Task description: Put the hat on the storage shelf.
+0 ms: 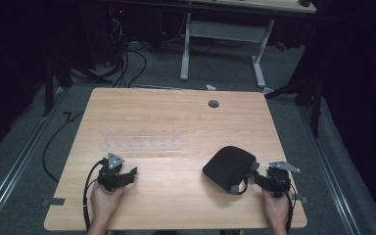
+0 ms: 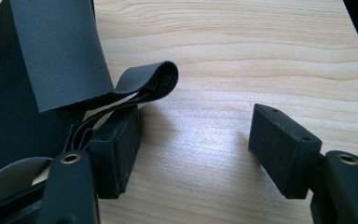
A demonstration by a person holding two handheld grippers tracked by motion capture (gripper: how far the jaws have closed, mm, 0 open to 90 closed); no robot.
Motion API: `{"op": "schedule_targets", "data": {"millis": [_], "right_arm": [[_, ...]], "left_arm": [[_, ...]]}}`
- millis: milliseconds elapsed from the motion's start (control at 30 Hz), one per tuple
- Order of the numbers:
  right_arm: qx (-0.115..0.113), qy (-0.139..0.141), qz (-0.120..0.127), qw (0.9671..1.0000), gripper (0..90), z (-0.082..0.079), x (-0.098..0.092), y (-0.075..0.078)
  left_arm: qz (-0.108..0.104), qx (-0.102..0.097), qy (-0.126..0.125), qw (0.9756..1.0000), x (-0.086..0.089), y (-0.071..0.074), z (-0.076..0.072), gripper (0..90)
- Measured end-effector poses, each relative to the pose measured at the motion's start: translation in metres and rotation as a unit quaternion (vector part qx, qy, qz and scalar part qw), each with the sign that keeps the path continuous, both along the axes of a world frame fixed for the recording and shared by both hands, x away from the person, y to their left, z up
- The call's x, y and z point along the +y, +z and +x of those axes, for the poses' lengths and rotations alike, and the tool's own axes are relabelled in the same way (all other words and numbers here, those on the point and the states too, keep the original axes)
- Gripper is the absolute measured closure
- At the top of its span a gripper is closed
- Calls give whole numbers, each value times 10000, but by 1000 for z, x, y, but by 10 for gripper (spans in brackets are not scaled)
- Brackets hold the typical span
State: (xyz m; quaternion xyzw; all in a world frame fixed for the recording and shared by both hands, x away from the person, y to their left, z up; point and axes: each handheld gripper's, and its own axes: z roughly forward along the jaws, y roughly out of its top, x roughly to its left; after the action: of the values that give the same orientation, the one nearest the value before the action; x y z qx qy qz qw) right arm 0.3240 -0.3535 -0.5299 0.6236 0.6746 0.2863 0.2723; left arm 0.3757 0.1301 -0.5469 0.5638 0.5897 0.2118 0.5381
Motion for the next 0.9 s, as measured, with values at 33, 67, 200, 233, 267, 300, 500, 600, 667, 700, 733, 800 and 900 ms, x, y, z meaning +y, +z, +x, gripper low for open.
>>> {"op": "schedule_targets", "data": {"millis": [33,67,200,233,267,300,500,600,667,700,733,800,900], "right_arm": [[0,0,0,10000,339,0,0,0],[0,0,-1,10000,339,0,0,0],[1,7,1,10000,336,0,0,0],[15,8,-4,10000,336,0,0,0],[13,8,-4,10000,335,0,0,0],[9,20,-13,10000,335,0,0,0],[-8,11,-7,10000,345,0,-1,0],[-5,11,-13,10000,346,0,-1,0],[6,11,-17,10000,346,0,-1,0],[6,11,-15,10000,346,0,-1,0],[4,16,-19,10000,347,0,-1,0],[-4,17,-19,10000,349,0,-1,0],[2,29,22,10000,354,0,-2,0]], "left_arm": [[1,1,5,10000,0,0,0,347],[3,3,11,10000,0,0,0,342],[2,5,21,10000,0,0,0,341],[4,7,26,10000,0,0,0,339],[4,7,26,10000,0,0,0,338],[2,7,30,10000,0,0,0,338],[3,20,61,10000,0,0,0,321],[-8,31,52,10000,0,0,0,316],[-1,26,49,10000,0,0,0,316],[-2,26,49,10000,0,0,0,316],[2,28,50,10000,0,0,0,316],[2,25,45,10000,0,0,0,315],[2,25,45,10000,0,0,0,313]]}}
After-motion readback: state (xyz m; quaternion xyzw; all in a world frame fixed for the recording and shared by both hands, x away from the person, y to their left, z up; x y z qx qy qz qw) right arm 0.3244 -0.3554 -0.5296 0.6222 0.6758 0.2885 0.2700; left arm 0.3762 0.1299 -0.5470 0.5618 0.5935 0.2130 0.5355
